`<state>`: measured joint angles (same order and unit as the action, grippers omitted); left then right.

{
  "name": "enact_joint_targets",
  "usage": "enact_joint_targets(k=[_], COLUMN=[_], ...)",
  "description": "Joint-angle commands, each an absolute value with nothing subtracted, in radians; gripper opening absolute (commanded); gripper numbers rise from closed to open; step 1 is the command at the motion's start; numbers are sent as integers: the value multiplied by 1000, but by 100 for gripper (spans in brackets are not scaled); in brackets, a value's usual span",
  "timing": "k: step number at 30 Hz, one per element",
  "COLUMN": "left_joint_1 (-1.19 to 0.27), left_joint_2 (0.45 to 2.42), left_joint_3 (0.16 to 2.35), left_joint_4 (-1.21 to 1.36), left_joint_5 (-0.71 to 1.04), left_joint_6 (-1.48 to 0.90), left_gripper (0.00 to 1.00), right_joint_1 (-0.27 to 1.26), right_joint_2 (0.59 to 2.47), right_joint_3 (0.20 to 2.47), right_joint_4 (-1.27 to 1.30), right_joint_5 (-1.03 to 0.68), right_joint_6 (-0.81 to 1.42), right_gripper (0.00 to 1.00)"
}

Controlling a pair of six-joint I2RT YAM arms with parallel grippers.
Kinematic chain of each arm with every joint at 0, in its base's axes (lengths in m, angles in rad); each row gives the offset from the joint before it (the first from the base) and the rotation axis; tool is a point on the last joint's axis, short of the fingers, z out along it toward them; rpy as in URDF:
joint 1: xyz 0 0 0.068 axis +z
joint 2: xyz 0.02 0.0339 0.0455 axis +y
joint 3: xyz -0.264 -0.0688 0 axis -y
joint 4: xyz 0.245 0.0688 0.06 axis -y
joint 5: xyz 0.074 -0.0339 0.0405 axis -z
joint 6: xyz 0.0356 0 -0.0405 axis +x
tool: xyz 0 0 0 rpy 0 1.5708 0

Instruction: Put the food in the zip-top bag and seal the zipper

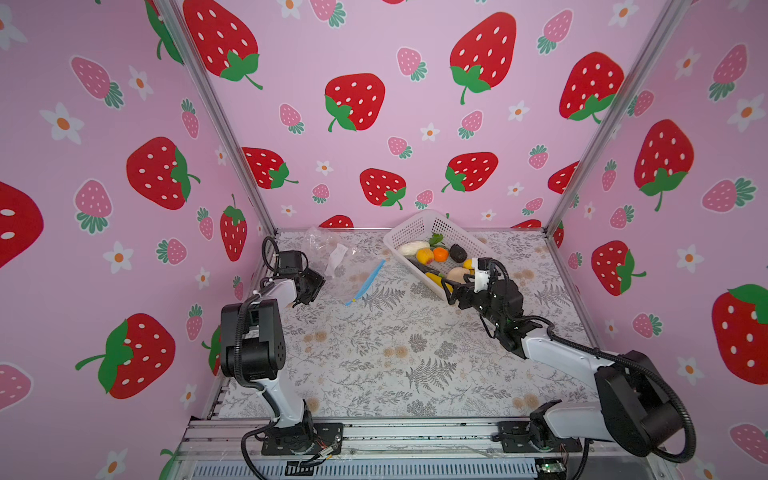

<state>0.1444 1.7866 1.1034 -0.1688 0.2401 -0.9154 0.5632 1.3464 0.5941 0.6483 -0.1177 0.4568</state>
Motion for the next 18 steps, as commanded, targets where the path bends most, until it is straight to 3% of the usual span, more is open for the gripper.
enact_joint_targets(k=[1,6,18], left_joint_1=[140,138,140], left_joint_2=[1805,1861,1948], left_joint_3=[1111,1152,1199], left_joint_4=[-155,-195,-159], left_joint_5=[251,272,276], left_joint_6=[-938,-939,-959], left_gripper=[56,68,64], right_joint_1=[569,569,568], right_joint_2=[1350,1334,1330], right_joint_3=[621,619,618], right_joint_4=[665,663,666], right_joint_5=[-148,-145,-144], right_joint_6=[489,483,494], right_gripper=[92,94,95])
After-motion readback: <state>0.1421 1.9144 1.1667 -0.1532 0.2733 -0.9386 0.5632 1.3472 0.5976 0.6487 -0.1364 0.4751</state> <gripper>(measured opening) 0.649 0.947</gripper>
